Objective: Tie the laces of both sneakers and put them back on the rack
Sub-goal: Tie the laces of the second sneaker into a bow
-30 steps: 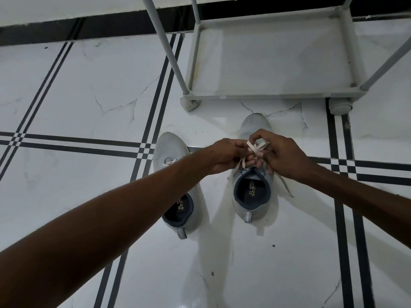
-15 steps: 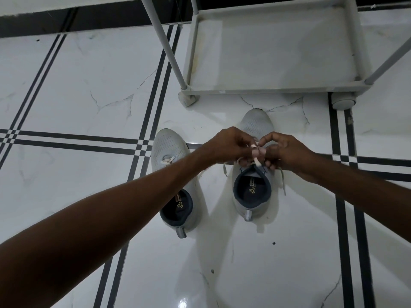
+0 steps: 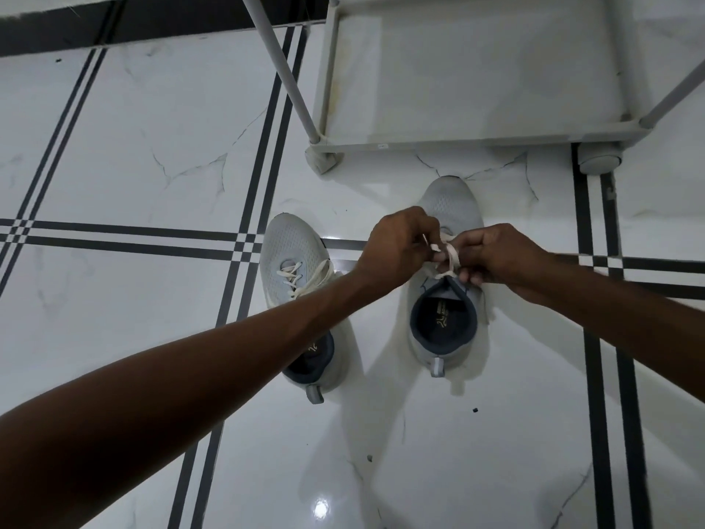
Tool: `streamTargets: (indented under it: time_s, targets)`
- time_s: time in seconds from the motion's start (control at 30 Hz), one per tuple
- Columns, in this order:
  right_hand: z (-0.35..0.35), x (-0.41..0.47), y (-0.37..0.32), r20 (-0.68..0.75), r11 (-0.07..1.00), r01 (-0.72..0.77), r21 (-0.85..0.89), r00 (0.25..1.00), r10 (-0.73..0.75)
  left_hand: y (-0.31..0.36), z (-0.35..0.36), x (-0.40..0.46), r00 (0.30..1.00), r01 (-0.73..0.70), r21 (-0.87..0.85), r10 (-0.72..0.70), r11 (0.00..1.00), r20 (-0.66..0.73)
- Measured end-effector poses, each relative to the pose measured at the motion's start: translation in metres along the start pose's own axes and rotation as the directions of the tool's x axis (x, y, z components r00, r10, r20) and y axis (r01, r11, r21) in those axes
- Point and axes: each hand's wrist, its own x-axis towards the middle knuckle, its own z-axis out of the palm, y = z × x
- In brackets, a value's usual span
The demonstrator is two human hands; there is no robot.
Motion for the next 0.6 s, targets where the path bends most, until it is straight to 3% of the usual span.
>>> streamTargets:
  time_s: [0.07,0.1,0.17,0.23,0.33,0.4,0.53,0.6]
  targets:
    - [-0.012,0.005,0.006,-0.194,0.97,0.088,-0.226,0.972,-0.133,-0.019,-0.014,-0.012,0.994,0.017,-0.02,-0.015,1.0,0.109]
    - [-0.02,0.007,0.011,-0.249,0.895,0.135,-0.426,0.933,-0.26,-0.029,-0.02,-0.024,0.987,0.025,-0.035,-0.019,0.999,0.16]
    - [-0.03,0.007,0.024,-0.193,0.666,0.169,-0.726,0.88,-0.434,-0.043,-0.023,-0.048,0.975,0.056,-0.057,-0.043,0.997,0.218]
    - [-0.028,0.008,0.032,-0.143,0.585,0.158,-0.796,0.889,-0.435,-0.048,-0.019,-0.061,0.96,0.113,-0.061,-0.093,0.992,0.264]
    - [-0.033,0.008,0.023,-0.148,0.627,0.17,-0.76,0.895,-0.422,-0.043,-0.022,-0.055,0.919,0.317,-0.198,-0.249,0.927,0.306]
    - [-0.034,0.003,0.013,-0.175,0.696,0.205,-0.688,0.884,-0.433,-0.036,-0.03,-0.047,0.891,0.439,-0.394,-0.335,0.808,0.307]
    - [-0.012,-0.003,-0.005,-0.3,0.954,0.209,-0.216,0.915,-0.268,-0.018,-0.031,-0.033,0.842,0.54,-0.642,-0.349,0.545,0.412]
    - [-0.002,0.001,-0.011,-0.299,0.988,0.139,0.071,0.948,-0.112,-0.01,-0.026,-0.023,0.796,0.604,-0.7,-0.342,0.381,0.5]
